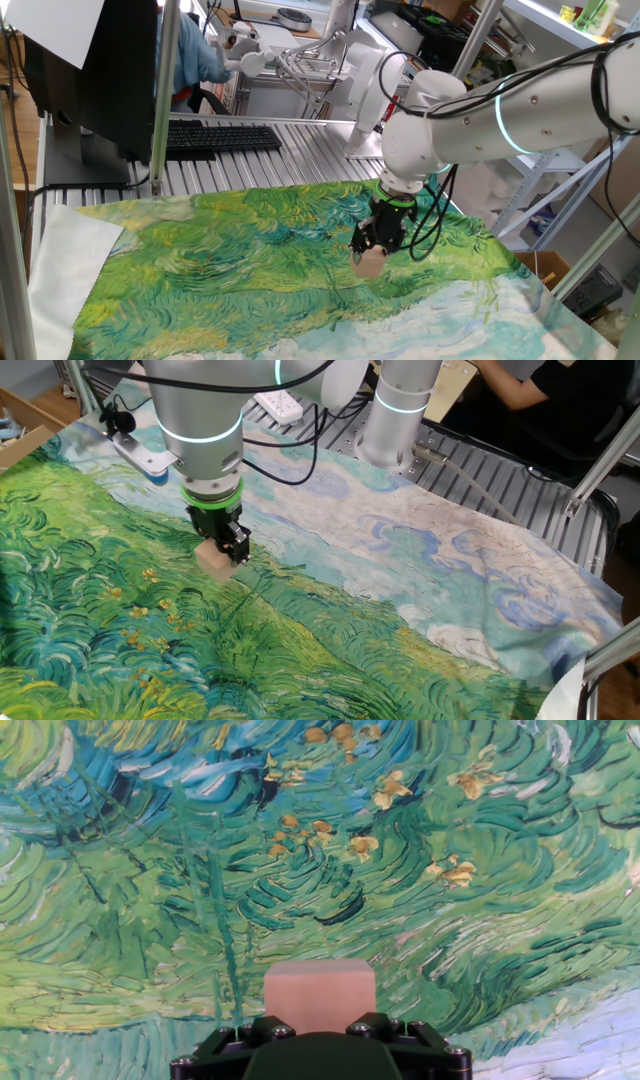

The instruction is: Pick up the small block on the left and move it to the right

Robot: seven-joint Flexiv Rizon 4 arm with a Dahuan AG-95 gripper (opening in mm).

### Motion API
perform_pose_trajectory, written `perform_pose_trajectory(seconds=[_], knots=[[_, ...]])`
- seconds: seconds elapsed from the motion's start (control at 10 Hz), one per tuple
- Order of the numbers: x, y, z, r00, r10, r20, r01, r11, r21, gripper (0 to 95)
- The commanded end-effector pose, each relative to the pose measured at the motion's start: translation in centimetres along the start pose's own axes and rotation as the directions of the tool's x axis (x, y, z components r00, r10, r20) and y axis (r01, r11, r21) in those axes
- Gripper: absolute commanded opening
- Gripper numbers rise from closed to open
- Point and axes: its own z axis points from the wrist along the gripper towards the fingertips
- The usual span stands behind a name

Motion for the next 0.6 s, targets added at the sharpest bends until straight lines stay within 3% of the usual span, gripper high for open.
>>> perform_pose_trajectory(seconds=[0.1,0.6], knots=[[-0.09,0.01,0.01,1.000,0.003,-0.003,-0.003,1.000,-0.002,0.0],[-0.14,0.03,0.14,1.000,0.005,-0.004,-0.005,1.000,-0.003,0.0]])
